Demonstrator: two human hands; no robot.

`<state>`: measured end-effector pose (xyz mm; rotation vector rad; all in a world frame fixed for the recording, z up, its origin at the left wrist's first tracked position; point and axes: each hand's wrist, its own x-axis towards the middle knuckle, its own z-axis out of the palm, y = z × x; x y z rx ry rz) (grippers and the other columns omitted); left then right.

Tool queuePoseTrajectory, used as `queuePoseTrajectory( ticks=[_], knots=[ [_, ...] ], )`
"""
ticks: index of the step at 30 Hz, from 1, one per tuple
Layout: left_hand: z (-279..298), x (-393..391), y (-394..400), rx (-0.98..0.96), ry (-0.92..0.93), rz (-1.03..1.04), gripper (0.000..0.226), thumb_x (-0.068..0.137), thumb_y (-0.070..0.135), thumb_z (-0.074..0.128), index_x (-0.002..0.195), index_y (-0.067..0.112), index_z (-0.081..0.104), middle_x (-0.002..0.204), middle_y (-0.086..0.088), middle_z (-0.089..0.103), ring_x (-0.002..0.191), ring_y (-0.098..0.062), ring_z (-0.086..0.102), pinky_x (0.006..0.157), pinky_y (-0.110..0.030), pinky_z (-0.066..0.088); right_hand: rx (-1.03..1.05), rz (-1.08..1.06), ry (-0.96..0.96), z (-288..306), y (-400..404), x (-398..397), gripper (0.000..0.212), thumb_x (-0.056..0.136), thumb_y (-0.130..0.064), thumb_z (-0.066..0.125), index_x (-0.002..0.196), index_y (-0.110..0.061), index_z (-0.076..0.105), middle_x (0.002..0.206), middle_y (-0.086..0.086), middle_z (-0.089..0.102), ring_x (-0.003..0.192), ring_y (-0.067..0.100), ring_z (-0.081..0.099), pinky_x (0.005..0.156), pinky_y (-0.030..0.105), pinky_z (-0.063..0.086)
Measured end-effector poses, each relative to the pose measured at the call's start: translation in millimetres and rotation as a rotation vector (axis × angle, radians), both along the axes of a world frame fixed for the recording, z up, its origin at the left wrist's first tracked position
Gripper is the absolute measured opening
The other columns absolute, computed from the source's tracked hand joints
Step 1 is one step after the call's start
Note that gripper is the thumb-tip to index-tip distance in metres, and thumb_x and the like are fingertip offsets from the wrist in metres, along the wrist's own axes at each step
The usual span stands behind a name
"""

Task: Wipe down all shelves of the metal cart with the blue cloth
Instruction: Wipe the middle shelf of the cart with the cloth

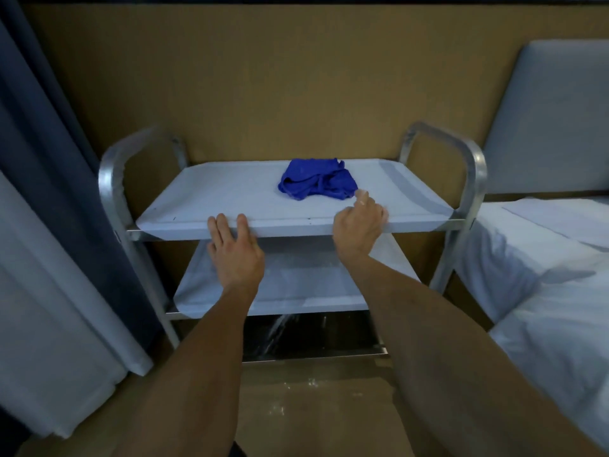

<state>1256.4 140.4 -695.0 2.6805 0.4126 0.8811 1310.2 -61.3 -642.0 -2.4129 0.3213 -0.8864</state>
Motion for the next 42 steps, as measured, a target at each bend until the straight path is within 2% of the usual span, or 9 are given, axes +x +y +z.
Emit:
queuePoseTrajectory(
  ticks=[6, 10, 13, 19, 21, 25, 29, 35, 42],
  knots=[
    [-4.3, 5.3, -1.7, -0.018, -0.024, 0.02, 0.043, 0.099, 0.028, 0.039, 0.142, 0.018, 0.039, 0.157, -0.021, 0.02, 0.148, -0.038, 0.007, 0.109, -0.051, 0.032, -0.356, 0.29, 0.329, 23.5, 63.1, 56.6, 0.059, 0.095, -0.037, 0.048, 0.15, -0.021, 0.032, 0.16, 0.021, 0.016, 0.145, 0.038, 0.019, 0.116, 0.051, 0.015],
    [-5.5, 8.3, 5.4, 0.033, -0.04, 0.025, 0.05, 0.098, 0.038, 0.02, 0.138, 0.019, 0.043, 0.153, -0.021, 0.029, 0.145, -0.038, 0.015, 0.107, -0.048, 0.036, -0.417, 0.384, 0.465, 36.9, 83.9, 96.0, 0.083, 0.091, -0.053, 0.049, 0.158, -0.028, 0.007, 0.164, 0.02, -0.011, 0.151, 0.038, -0.01, 0.119, 0.055, 0.0],
    [-0.2, 4.5, 4.9, 0.015, -0.012, 0.024, 0.053, 0.098, 0.039, 0.019, 0.14, 0.018, 0.044, 0.153, -0.022, 0.03, 0.146, -0.039, 0.016, 0.108, -0.048, 0.035, -0.353, 0.39, 0.616, 30.3, 89.5, 93.8, 0.079, 0.091, -0.063, 0.037, 0.158, -0.027, 0.014, 0.164, 0.016, 0.006, 0.151, 0.036, 0.001, 0.119, 0.057, 0.005],
    [10.1, -4.2, 3.1, 0.012, 0.128, 0.003, 0.051, 0.101, 0.028, 0.038, 0.15, 0.022, 0.027, 0.161, -0.018, 0.01, 0.15, -0.035, -0.003, 0.113, -0.047, 0.028, -0.433, 0.396, 0.515, 39.5, 84.5, 63.1, 0.069, 0.091, -0.059, 0.043, 0.147, -0.018, 0.036, 0.144, 0.013, 0.043, 0.135, 0.033, 0.033, 0.107, 0.05, 0.029],
    [11.5, -6.3, 0.8, 0.016, 0.129, 0.004, 0.05, 0.102, 0.03, 0.038, 0.151, 0.024, 0.025, 0.162, -0.017, 0.009, 0.15, -0.034, -0.004, 0.114, -0.046, 0.028, -0.43, 0.361, 0.463, 38.1, 80.6, 60.6, 0.069, 0.092, -0.055, 0.048, 0.149, -0.019, 0.032, 0.148, 0.018, 0.038, 0.137, 0.036, 0.03, 0.108, 0.049, 0.027],
    [10.6, -7.2, 0.4, -0.018, 0.094, 0.002, 0.047, 0.104, 0.034, 0.03, 0.15, 0.024, 0.031, 0.161, -0.017, 0.013, 0.15, -0.034, -0.001, 0.114, -0.047, 0.028, -0.226, 0.27, 0.618, 30.7, 73.0, 59.1, 0.085, 0.09, -0.069, 0.042, 0.158, -0.037, 0.001, 0.162, 0.025, -0.008, 0.149, 0.046, -0.008, 0.116, 0.061, 0.005],
    [11.6, -3.0, -1.1, -0.042, 0.058, 0.011, 0.044, 0.103, 0.033, 0.034, 0.146, 0.024, 0.036, 0.16, -0.017, 0.016, 0.149, -0.033, 0.001, 0.11, -0.047, 0.035, -0.264, 0.224, 0.664, 33.0, 80.9, 70.9, 0.08, 0.095, -0.067, 0.028, 0.158, -0.035, -0.008, 0.161, 0.028, 0.002, 0.148, 0.048, 0.001, 0.115, 0.064, 0.005],
    [10.5, -3.8, 1.4, -0.002, 0.089, 0.014, 0.047, 0.1, 0.028, 0.039, 0.146, 0.024, 0.032, 0.16, -0.019, 0.014, 0.149, -0.035, -0.001, 0.11, -0.047, 0.033, -0.424, 0.092, 0.61, 36.1, 104.9, 66.7, 0.038, 0.1, -0.031, 0.045, 0.131, -0.012, 0.055, 0.14, 0.021, 0.042, 0.128, 0.038, 0.035, 0.104, 0.056, 0.035],
    [22.8, -10.8, 1.3, 0.01, 0.203, -0.009, 0.049, 0.1, 0.024, 0.039, 0.147, 0.026, 0.024, 0.16, -0.018, 0.005, 0.149, -0.037, -0.005, 0.109, -0.048, 0.034, -0.554, 0.191, 0.391, 36.7, 102.4, 27.6, 0.022, 0.095, -0.016, 0.056, 0.116, -0.012, 0.059, 0.117, 0.014, 0.06, 0.11, 0.028, 0.052, 0.089, 0.035, 0.049]
  ],
)
